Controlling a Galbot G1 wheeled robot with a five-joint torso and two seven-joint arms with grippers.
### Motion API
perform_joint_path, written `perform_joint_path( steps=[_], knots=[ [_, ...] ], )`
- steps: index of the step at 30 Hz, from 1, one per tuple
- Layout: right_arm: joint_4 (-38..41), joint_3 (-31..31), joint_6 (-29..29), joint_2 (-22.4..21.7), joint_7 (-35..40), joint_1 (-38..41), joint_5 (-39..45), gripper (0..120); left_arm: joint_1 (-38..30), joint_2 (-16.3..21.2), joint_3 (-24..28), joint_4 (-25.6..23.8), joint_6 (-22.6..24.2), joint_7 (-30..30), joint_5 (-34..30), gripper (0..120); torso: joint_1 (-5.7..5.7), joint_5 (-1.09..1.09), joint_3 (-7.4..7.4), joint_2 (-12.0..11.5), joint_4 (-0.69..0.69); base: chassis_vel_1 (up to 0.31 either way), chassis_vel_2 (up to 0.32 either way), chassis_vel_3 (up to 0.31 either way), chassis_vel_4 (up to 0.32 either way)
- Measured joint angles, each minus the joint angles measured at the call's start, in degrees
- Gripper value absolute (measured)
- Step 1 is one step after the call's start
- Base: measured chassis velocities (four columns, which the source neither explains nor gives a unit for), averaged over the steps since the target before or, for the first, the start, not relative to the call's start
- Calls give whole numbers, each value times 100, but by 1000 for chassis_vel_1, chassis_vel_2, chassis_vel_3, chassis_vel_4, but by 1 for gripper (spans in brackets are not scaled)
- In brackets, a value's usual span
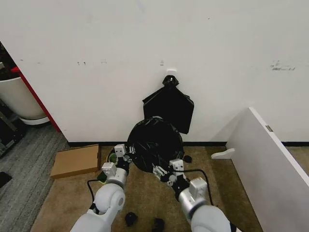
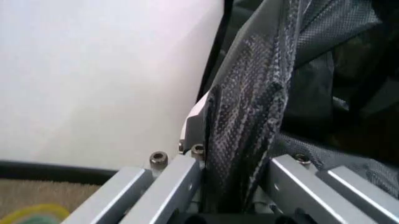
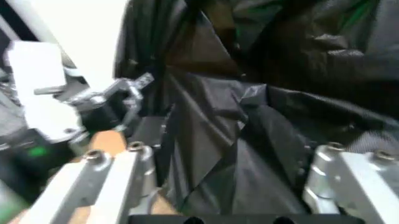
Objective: Place the garbage bag over the trash bin.
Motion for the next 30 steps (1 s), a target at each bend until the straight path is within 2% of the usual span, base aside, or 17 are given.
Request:
perform_joint_path(
  steps=[4,5,6,10,12,16,19,30],
  knots=[
    [-286,-165,-417,150,422,498,88,33,0,-9,9,14,-134,140,56,0,0,0,0,0,0,0,0,0,0],
    [-434,-242,-694,215,627,678,113,27,-1,-16,13,38,-220,195,75,0,0,1,0,0,0,0,0,0,0],
    [-434,-242,-694,215,627,678,113,27,-1,-16,13,38,-220,195,75,0,0,1,0,0,0,0,0,0,0],
    [-667,-368,-1120,301,908,920,291,14,-2,-29,15,66,-345,273,84,0,0,0,0,0,-1,0,0,0,0],
    [-815,-406,-1257,337,995,1017,322,2,9,-26,9,66,-400,326,109,0,0,1,0,0,0,0,0,0,0],
    [-861,-409,-1389,350,1059,1062,399,0,23,-19,-2,66,-434,344,142,0,0,1,0,0,-1,0,0,0,0],
    [-878,-389,-1695,341,1156,1169,686,0,47,12,-27,41,-506,386,222,0,0,1,0,0,-1,0,0,0,0],
    [-1058,-358,-2014,338,1277,1534,1227,0,76,-3,-6,107,-747,615,453,0,0,1,0,0,-1,0,0,0,0]
  ],
)
